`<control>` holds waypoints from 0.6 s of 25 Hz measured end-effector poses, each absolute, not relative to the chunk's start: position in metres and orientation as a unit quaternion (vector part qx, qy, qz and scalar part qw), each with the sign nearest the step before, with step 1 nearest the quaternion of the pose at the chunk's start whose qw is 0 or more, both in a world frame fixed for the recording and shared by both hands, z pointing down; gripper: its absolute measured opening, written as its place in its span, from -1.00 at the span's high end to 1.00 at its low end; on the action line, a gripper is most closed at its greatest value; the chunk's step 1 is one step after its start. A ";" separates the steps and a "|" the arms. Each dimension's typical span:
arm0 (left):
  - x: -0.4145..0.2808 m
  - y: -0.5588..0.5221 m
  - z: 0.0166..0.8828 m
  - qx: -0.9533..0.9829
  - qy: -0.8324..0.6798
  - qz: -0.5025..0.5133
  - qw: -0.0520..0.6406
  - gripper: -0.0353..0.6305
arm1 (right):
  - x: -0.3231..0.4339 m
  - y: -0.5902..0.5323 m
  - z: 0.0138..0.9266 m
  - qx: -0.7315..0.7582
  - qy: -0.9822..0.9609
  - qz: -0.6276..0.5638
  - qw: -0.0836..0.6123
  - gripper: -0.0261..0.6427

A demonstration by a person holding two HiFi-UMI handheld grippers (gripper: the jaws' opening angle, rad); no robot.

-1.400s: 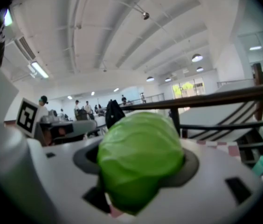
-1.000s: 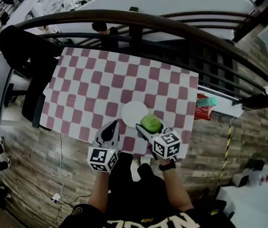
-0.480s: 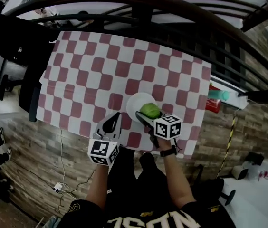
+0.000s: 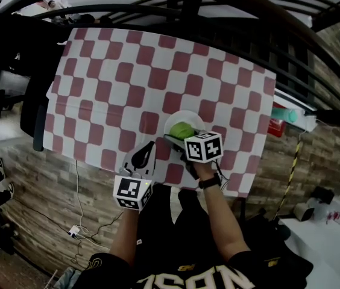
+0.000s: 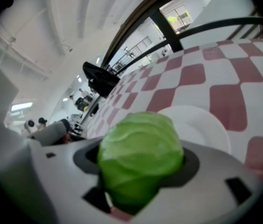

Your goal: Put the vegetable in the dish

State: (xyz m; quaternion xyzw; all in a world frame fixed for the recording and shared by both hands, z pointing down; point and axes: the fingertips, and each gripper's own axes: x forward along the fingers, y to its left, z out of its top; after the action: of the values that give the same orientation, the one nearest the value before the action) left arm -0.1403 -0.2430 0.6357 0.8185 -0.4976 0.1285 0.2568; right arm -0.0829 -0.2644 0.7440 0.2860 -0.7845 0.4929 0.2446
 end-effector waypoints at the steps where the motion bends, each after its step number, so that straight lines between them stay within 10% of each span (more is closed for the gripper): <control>1: -0.141 -0.242 0.637 0.818 -0.498 0.128 0.259 0.83 | -0.084 -0.263 0.746 0.285 -0.781 0.497 0.250 -0.02; 15: -0.139 -0.236 0.647 0.818 -0.490 0.124 0.276 0.83 | -0.079 -0.271 0.750 0.299 -0.770 0.464 0.320 -0.09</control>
State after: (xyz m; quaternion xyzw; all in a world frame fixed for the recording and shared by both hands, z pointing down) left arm -0.1389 -0.2359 0.6474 0.8177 -0.4896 0.1236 0.2765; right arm -0.0787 -0.2714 0.7498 0.2988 -0.7698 0.4641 0.3204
